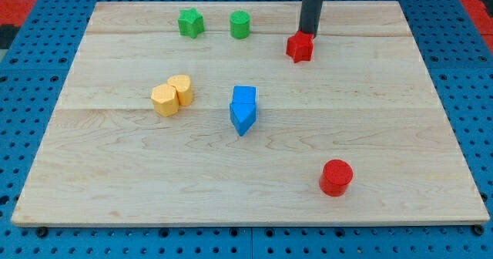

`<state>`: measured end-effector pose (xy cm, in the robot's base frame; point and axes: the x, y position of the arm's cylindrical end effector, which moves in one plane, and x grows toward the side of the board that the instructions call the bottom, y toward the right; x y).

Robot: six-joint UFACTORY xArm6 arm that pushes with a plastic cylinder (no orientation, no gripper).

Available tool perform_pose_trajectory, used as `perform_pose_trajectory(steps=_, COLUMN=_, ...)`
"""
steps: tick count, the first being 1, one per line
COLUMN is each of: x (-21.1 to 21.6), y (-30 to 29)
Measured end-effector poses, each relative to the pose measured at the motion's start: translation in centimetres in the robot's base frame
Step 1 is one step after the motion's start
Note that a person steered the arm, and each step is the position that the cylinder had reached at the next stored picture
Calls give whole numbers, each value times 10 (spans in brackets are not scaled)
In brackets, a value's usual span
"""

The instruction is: Push the red star right to the blue triangle

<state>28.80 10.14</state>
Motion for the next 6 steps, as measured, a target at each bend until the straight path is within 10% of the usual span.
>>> perform_pose_trajectory(steps=6, x=93, y=-66)
